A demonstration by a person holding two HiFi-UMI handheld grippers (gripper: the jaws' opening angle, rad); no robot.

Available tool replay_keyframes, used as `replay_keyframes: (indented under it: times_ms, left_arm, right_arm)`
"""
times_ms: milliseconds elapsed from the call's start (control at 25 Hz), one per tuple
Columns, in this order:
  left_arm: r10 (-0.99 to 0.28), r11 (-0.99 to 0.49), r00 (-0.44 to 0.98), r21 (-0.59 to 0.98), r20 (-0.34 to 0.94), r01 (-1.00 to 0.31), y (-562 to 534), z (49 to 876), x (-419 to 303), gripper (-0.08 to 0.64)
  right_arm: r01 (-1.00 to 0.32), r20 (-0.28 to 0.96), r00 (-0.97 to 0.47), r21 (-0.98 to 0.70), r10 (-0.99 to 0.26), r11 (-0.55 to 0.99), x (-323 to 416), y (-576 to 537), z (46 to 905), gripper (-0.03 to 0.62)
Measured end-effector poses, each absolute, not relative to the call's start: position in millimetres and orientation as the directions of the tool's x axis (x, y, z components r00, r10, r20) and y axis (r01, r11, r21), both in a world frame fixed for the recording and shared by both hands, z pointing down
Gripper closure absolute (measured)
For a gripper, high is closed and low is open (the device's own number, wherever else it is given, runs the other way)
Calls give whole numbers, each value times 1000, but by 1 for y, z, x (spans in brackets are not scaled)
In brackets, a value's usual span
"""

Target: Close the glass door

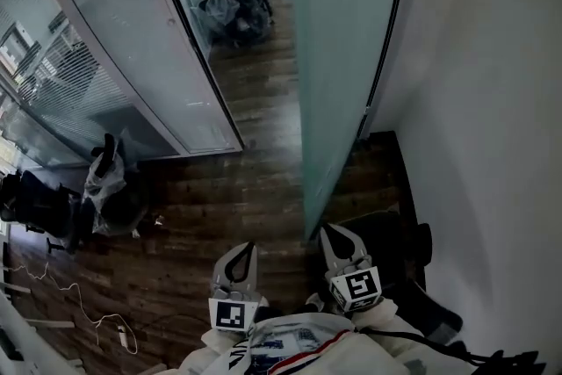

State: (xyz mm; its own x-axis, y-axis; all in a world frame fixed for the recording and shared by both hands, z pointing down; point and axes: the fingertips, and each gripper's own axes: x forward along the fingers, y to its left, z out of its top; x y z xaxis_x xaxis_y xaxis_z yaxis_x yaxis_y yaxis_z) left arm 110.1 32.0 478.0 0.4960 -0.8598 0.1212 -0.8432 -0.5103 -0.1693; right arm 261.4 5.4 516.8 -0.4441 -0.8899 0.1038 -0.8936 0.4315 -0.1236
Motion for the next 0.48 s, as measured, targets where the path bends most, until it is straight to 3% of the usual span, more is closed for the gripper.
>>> replay_keyframes:
  times_ms: [40, 120, 320, 480]
  left_arm:
    - [-871, -491, 477, -169, 116, -855, 32, 477, 108, 561]
    - [-891, -455, 442, -175, 109, -873, 31, 476, 107, 561]
    - [-927, -374, 361, -206, 97, -904, 41, 472, 96, 561]
    - [-943, -332, 317, -221, 99, -917, 59, 465, 78, 561]
  right_arm:
    - [-884, 134, -465, -121, -875, 451, 264, -3, 527, 569]
    - [-863, 209, -504, -82, -838, 499, 275, -28, 554, 418]
    - [-800, 238, -589, -34, -773, 599, 301, -98, 577, 405]
    - [-655, 280, -730, -26, -623, 755, 280, -112, 572, 367]
